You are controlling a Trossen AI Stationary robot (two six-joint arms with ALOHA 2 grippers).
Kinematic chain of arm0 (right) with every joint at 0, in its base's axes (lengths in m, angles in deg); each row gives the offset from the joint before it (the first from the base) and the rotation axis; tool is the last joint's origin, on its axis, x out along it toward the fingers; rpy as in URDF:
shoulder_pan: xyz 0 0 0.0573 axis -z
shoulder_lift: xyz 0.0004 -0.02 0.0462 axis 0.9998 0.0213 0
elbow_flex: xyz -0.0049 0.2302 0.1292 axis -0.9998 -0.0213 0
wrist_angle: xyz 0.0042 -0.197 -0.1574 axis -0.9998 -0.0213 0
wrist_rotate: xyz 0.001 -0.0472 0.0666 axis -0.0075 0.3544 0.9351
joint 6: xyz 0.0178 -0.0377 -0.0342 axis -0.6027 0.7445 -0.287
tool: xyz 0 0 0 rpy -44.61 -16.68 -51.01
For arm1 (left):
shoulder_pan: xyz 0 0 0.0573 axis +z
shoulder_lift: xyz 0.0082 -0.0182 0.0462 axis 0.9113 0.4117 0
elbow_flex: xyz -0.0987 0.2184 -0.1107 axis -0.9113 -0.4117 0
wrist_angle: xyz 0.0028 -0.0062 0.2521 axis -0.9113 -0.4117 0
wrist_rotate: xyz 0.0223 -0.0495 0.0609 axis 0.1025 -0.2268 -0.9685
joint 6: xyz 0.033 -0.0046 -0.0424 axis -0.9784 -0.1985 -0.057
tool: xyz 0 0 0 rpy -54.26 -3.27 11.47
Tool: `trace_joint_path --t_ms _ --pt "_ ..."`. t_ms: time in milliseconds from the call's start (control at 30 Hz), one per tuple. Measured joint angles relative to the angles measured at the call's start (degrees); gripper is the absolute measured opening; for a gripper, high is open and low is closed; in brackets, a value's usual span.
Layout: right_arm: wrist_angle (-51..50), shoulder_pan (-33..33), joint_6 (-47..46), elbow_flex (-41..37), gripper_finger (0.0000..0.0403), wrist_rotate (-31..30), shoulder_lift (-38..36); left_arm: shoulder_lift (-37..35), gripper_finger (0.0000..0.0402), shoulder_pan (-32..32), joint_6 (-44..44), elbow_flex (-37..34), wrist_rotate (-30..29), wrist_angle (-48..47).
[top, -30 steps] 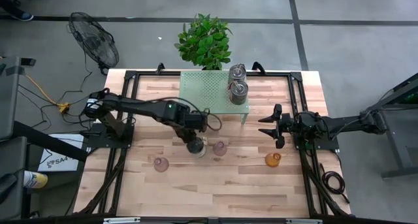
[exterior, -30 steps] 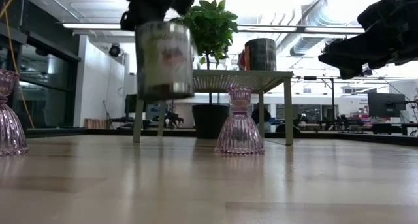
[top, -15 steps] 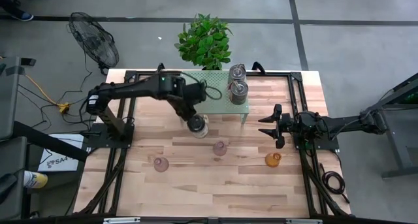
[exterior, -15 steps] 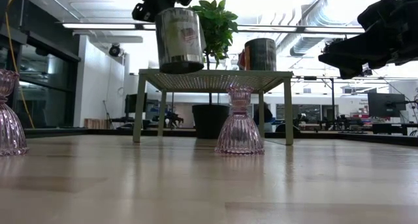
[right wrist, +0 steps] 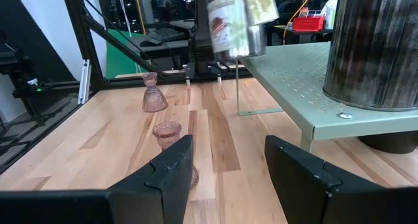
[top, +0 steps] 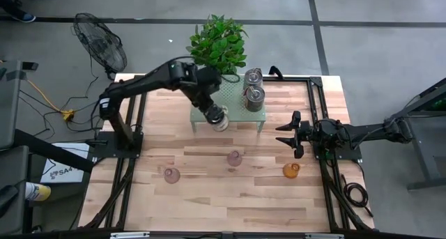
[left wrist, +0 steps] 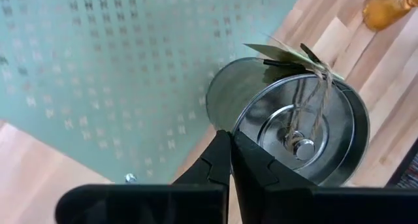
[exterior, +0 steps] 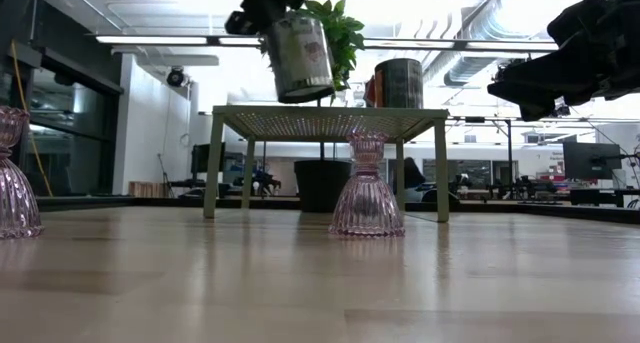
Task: Pick & Place candle stick holders
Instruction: Put the scented candle on the shelf
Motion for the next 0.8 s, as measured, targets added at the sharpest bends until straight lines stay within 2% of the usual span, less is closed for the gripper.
trace_joint_path --t_ms 400,800 --pt "0.0 0.0 0.0 0.0 0.0185 0.0 0.0 12.9 0.0000 6.0 -7.3 21.9 0.6 -8.6" --pt "0.0 0.0 0.0 0.0 0.0185 0.0 -0.1 16.0 0.0000 9.0 -9.6 21.8 0.3 -3.7"
